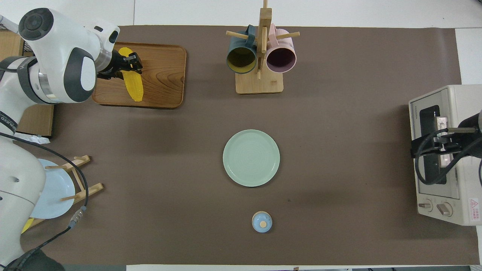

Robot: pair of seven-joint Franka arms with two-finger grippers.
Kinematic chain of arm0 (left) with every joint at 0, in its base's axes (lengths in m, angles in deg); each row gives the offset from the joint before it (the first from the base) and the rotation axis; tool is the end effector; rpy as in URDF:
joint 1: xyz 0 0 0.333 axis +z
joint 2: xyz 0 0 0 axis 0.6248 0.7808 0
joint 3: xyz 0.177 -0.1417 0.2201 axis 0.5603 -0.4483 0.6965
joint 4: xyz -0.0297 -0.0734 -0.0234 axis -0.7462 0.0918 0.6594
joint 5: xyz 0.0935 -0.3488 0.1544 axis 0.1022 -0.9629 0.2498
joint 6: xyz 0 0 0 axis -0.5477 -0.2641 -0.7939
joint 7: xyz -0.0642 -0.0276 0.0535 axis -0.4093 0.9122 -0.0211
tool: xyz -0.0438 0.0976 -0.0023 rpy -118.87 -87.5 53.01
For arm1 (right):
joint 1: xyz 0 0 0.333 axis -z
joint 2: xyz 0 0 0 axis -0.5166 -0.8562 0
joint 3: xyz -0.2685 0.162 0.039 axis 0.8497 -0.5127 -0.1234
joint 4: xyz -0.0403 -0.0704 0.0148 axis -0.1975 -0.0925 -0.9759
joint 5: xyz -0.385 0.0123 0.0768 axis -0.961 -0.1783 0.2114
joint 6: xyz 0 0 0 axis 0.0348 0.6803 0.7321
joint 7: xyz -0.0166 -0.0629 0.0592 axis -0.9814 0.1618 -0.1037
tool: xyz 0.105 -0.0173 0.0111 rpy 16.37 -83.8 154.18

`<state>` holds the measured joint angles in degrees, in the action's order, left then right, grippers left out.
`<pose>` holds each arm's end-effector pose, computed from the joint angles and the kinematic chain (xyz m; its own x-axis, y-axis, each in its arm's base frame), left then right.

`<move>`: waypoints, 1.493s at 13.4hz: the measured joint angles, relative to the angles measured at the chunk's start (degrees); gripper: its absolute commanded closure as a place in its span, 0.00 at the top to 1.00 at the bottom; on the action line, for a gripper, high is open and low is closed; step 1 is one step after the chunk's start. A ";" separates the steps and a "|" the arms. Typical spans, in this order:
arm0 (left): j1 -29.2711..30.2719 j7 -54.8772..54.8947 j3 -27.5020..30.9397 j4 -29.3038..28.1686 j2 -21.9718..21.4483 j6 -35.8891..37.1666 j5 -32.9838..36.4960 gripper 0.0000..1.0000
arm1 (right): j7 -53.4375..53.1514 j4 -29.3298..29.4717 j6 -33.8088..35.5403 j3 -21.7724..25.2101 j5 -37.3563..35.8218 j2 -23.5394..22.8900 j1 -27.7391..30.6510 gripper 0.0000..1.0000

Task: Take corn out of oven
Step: 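Carry the corn with the left gripper onto the wooden tray, then release the corn and lift the left gripper away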

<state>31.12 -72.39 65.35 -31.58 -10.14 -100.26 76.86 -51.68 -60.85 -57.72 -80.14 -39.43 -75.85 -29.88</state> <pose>0.7241 -0.1144 0.3531 0.9757 0.2037 0.0809 0.1928 -0.9732 0.1256 0.4997 -0.0075 0.5835 0.9816 -0.0572 -0.1819 -0.0530 -0.9982 0.0281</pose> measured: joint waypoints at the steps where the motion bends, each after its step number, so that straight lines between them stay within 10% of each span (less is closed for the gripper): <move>1: 0.30 1.42 -0.03 1.20 1.39 -1.21 0.07 0.00 | 0.01 1.29 0.02 -0.04 0.00 -0.77 -0.01 1.00; 7: 0.34 9.78 -0.67 -1.80 2.21 -8.47 1.39 0.00 | 0.05 12.06 4.24 -0.39 -0.14 -8.20 -0.05 1.00; 8: 0.34 10.76 -0.68 -2.34 2.21 -9.04 1.40 0.16 | 0.05 12.86 4.58 -0.43 -0.15 -8.76 -0.07 1.00; 9: 0.34 11.36 -0.68 -2.78 2.20 -9.66 1.40 0.75 | 0.06 13.27 4.69 -0.50 -0.16 -9.01 -0.09 1.00; 10: 0.34 11.63 -0.68 -2.92 2.20 -9.97 1.40 1.00 | 0.06 13.37 4.70 -0.57 -0.16 -8.96 -0.11 1.00; 16: 0.63 11.70 -0.52 -2.28 1.11 -8.92 1.36 1.00 | 0.07 13.42 4.78 -0.71 -0.17 -8.00 -0.09 1.00; 20: 2.23 11.61 -0.16 -1.21 -6.89 2.50 1.35 1.00 | 0.07 14.10 4.77 0.10 -0.18 -8.00 0.24 1.00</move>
<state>33.35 -60.78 65.19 -32.80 -17.03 -97.76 78.21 -51.61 -46.75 -52.96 -80.04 -39.61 -83.84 -29.64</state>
